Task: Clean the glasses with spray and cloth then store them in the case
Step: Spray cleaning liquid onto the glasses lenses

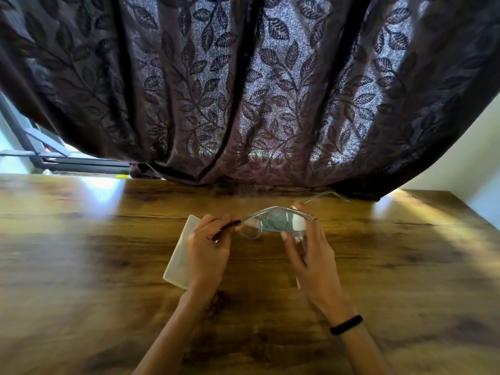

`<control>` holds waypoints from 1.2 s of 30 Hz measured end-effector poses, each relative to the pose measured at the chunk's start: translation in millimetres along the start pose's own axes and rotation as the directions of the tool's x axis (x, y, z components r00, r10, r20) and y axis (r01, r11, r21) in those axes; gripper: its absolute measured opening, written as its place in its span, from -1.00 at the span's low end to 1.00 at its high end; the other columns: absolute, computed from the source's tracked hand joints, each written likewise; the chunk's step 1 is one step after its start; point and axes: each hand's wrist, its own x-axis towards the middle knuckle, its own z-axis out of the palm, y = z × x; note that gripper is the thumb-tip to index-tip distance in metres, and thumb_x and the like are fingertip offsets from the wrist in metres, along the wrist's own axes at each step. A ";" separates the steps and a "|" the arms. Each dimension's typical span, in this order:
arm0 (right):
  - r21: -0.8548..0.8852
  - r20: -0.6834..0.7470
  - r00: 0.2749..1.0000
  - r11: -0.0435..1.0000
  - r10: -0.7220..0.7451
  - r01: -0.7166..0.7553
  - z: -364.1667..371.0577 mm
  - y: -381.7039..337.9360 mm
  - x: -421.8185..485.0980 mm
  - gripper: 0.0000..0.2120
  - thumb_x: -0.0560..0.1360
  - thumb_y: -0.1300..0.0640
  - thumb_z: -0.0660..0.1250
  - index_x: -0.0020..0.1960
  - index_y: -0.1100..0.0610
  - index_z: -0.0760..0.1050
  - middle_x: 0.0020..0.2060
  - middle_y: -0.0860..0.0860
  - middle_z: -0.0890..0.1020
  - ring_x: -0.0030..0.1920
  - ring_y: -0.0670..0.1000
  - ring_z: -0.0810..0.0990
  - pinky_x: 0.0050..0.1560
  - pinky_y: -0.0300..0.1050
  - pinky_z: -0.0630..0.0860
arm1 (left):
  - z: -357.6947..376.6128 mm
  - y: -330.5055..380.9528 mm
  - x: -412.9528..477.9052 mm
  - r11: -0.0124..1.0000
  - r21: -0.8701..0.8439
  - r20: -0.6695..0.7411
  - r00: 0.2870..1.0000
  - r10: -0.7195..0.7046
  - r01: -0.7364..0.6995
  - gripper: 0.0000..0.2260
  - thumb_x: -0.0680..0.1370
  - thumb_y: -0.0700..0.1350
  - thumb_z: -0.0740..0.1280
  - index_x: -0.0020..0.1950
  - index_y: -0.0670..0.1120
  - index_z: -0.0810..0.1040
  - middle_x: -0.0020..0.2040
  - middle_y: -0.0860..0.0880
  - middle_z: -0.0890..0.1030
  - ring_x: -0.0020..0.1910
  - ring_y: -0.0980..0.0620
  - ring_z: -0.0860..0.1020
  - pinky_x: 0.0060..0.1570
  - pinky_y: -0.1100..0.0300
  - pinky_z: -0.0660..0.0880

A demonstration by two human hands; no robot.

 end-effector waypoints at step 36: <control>0.119 -0.351 0.905 0.970 0.240 -0.210 -25.2 67.7 -14.0 -0.40 0.48 -0.08 0.20 0.42 -0.02 0.02 0.27 0.04 0.22 0.13 -0.35 0.30 0.10 -0.56 0.23 | -4.6 -2.8 5.0 1.000 0.025 -0.034 0.999 -0.015 0.016 -0.75 0.35 -0.21 0.47 -0.02 0.00 0.59 -0.16 0.18 0.57 -0.18 0.19 0.57 -0.15 0.40 0.50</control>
